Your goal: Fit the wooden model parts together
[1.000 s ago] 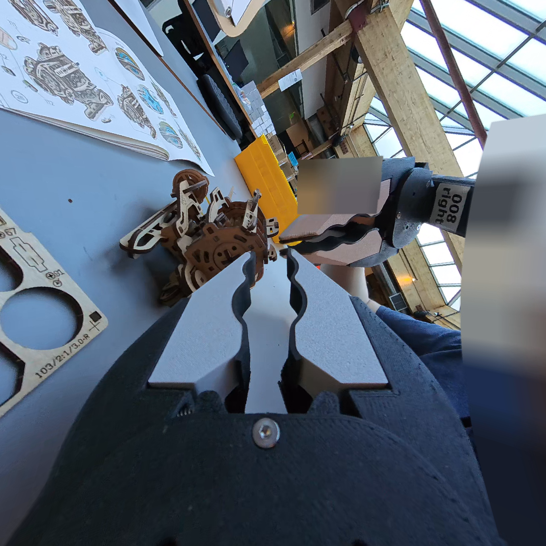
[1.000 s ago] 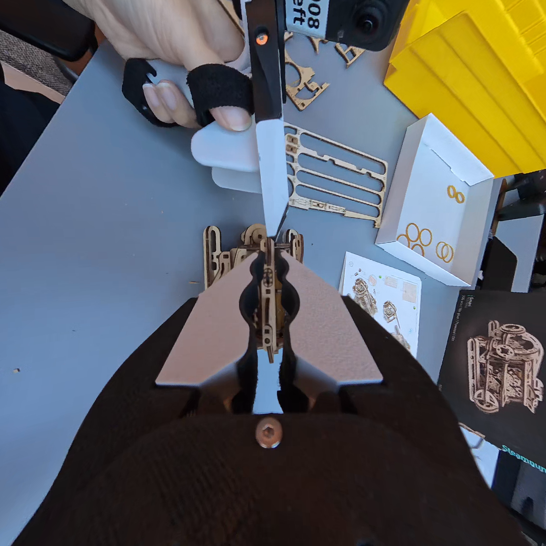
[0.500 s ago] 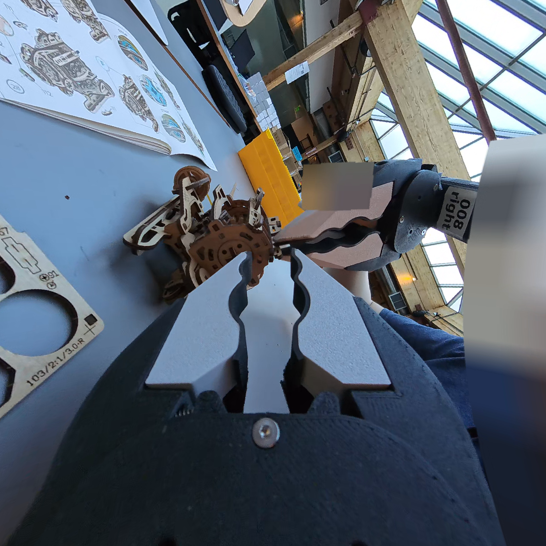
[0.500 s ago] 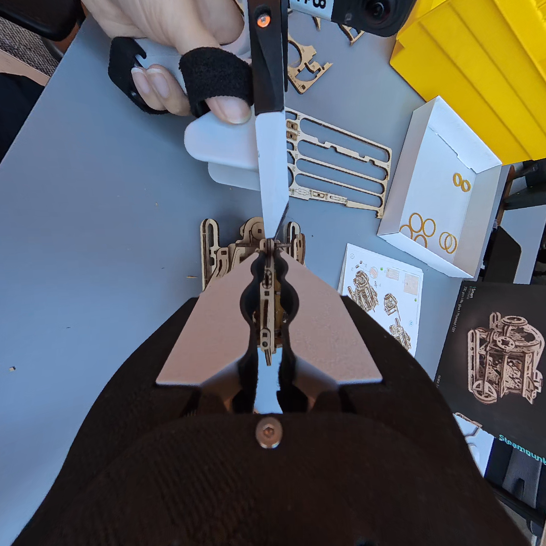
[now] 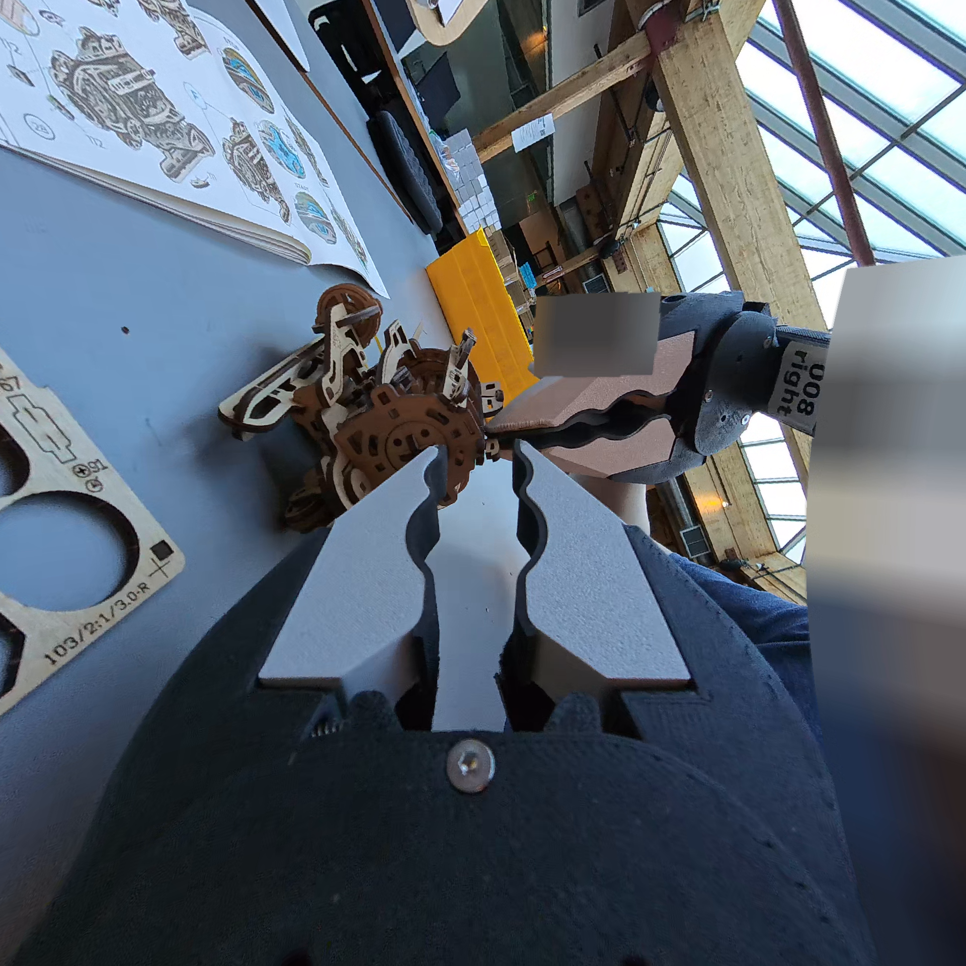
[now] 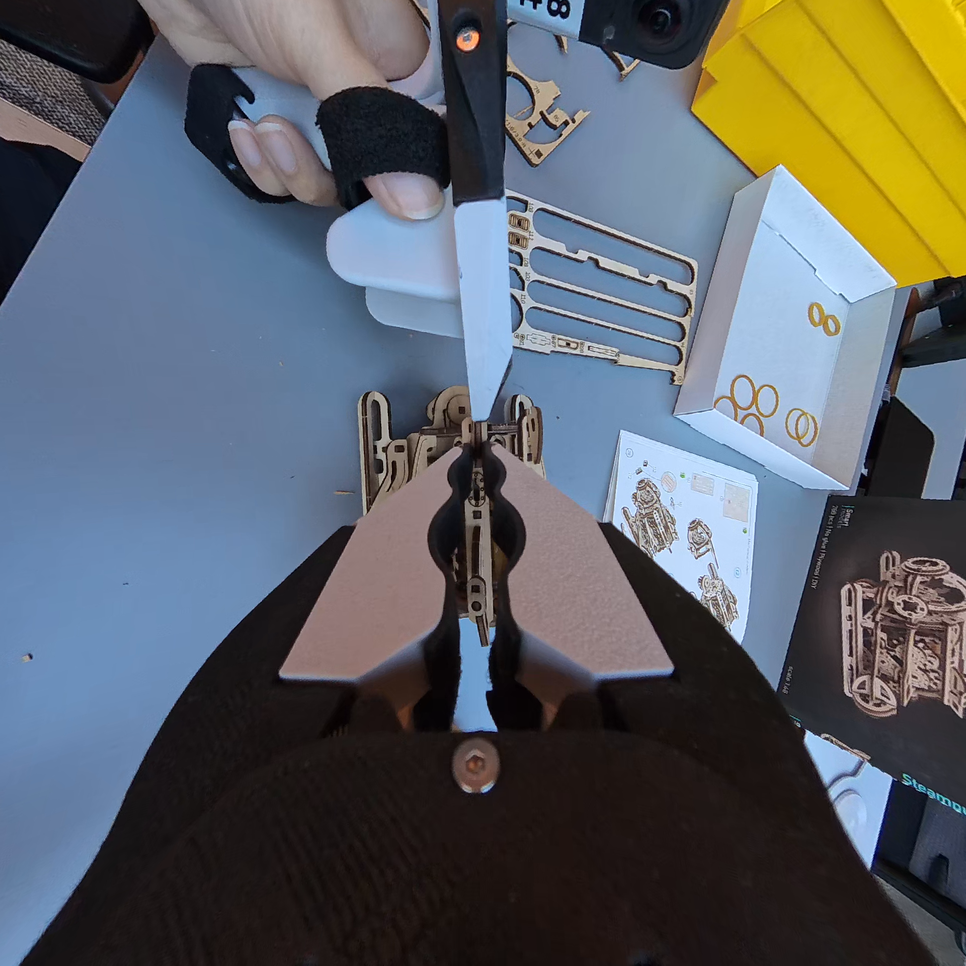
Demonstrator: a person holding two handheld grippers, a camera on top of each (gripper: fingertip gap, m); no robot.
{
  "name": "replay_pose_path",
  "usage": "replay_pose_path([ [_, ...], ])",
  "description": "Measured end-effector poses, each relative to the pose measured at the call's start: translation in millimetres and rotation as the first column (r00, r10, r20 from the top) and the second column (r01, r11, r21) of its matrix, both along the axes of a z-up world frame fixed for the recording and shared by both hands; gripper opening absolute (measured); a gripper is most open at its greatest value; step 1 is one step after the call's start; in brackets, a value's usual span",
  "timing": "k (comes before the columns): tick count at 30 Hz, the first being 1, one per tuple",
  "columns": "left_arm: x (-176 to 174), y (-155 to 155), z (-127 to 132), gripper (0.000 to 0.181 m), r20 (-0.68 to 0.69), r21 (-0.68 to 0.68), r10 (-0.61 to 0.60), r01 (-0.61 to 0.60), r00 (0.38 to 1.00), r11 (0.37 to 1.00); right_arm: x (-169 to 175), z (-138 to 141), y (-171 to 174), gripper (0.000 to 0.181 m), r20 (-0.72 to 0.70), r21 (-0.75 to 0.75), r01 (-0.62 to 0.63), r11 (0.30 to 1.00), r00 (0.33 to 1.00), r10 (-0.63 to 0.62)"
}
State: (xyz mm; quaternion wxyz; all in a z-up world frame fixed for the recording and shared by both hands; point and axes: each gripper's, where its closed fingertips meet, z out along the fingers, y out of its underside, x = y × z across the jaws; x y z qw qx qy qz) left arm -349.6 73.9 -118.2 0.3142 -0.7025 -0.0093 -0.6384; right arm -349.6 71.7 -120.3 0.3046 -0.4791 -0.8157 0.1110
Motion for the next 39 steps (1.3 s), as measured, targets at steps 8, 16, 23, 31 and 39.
replay_pose_path([
  [8, -0.3, -1.4, -0.7, 0.023, 0.002, -0.024, 0.005, -0.005, 1.0, 1.0, -0.8, -0.3, -0.1, 0.001, -0.006, 0.004, -0.002, 1.0, 1.0, 0.002],
  [16, 1.0, -1.5, -4.5, 0.02, -0.019, -0.044, 0.009, -0.01, 1.0, 0.999, -0.7, -0.4, 0.1, 0.001, -0.001, 0.017, -0.002, 1.0, 1.0, 0.002],
  [23, 0.1, -2.8, -0.2, 0.012, -0.006, -0.033, 0.01, -0.01, 1.0, 0.999, -1.3, -0.5, 0.2, 0.001, -0.008, 0.03, -0.002, 1.0, 1.0, 0.002],
  [31, 0.8, -2.0, 0.3, 0.011, -0.015, -0.029, 0.006, -0.007, 1.0, 1.0, -1.1, -0.8, 0.2, 0.001, -0.004, 0.033, -0.003, 0.999, 1.0, 0.003],
  [39, 0.9, -2.4, -0.3, 0.01, -0.013, -0.044, -0.002, 0.002, 1.0, 0.999, -1.5, -0.8, 0.5, 0.001, -0.003, 0.042, -0.003, 0.999, 1.0, 0.003],
])
